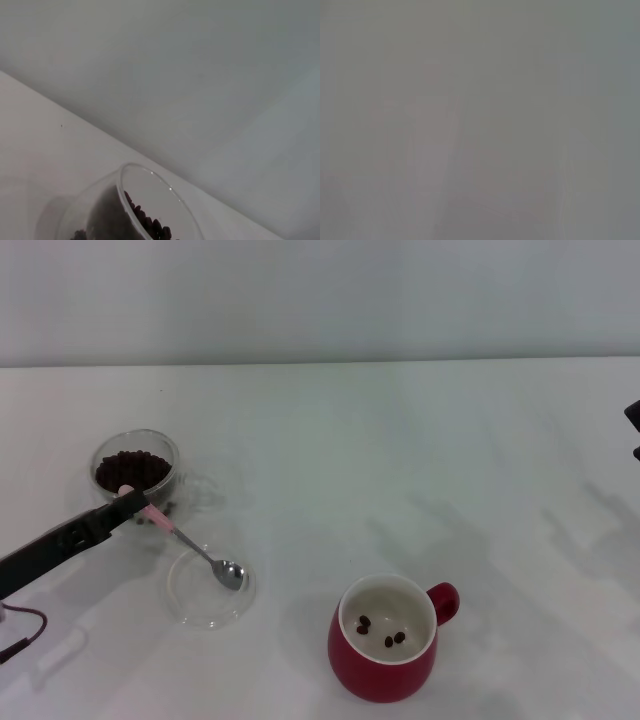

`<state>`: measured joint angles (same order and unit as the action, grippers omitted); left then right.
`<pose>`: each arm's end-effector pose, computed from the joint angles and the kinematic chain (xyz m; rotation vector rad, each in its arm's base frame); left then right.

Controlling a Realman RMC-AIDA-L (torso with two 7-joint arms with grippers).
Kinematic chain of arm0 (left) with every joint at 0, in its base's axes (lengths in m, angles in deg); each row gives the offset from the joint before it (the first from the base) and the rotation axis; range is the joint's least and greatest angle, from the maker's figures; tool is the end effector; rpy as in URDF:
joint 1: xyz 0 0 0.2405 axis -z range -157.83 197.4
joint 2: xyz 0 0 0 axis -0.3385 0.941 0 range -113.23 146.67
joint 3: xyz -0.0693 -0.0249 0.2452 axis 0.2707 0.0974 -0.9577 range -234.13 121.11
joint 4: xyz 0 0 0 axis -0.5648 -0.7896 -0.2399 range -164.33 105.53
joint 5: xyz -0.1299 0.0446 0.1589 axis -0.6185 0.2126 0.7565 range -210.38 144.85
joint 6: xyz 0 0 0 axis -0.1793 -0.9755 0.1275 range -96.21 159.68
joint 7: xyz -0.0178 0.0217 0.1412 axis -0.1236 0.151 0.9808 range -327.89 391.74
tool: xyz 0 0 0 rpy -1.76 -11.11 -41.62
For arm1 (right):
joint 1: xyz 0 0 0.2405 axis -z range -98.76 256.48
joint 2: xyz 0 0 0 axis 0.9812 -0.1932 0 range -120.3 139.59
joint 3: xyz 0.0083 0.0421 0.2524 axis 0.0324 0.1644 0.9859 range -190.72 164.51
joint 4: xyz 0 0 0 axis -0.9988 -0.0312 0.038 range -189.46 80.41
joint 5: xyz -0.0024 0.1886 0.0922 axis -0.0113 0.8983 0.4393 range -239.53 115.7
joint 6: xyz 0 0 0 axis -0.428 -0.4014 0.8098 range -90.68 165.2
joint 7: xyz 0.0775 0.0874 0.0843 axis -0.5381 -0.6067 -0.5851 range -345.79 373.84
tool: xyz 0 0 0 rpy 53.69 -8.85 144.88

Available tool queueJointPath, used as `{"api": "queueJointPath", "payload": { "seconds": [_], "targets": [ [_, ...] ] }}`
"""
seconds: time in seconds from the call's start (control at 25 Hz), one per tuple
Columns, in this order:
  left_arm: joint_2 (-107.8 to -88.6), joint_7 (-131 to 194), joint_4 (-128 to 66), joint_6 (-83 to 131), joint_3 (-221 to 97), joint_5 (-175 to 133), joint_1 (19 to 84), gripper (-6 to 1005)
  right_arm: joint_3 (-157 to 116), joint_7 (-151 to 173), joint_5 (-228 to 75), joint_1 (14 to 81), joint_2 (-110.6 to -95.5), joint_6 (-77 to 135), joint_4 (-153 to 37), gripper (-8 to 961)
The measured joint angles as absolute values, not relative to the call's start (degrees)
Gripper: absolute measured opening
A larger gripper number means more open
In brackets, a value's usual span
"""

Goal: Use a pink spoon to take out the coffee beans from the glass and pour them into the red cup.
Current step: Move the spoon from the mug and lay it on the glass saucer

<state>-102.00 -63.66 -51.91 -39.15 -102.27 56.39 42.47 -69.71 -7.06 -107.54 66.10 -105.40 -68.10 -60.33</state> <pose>-0.3223 0.3155 -0.0203 -2.0536 -1.4707 -1.0011 0.3271 0.2277 0.0456 -1.7383 0.1330 1.0640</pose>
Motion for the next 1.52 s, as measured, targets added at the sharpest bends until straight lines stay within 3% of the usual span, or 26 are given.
{"api": "queueJointPath", "payload": {
  "seconds": [0.32, 0.52, 0.8, 1.52],
  "targets": [
    [-102.02, -63.62, -51.79, -38.85, -102.83, 56.68, 42.47, 120, -69.71, -7.07, -107.54, 65.68, -105.40, -67.76, -60.33, 720],
    [-102.02, -63.61, -51.54, -37.74, -103.75, 56.71, 42.61, 259, -69.71, -7.07, -107.57, 65.51, -105.40, -67.69, -60.33, 720],
    [-101.95, -63.61, -51.46, -37.06, -103.79, 56.78, 42.33, 276, -69.71, -7.07, -107.61, 65.50, -105.40, -67.67, -60.29, 720],
    [-101.73, -63.85, -52.14, -37.72, -103.78, 56.58, 40.40, 505, -69.70, -7.07, -107.62, 65.59, -105.40, -67.84, -59.88, 720]
  ]
}}
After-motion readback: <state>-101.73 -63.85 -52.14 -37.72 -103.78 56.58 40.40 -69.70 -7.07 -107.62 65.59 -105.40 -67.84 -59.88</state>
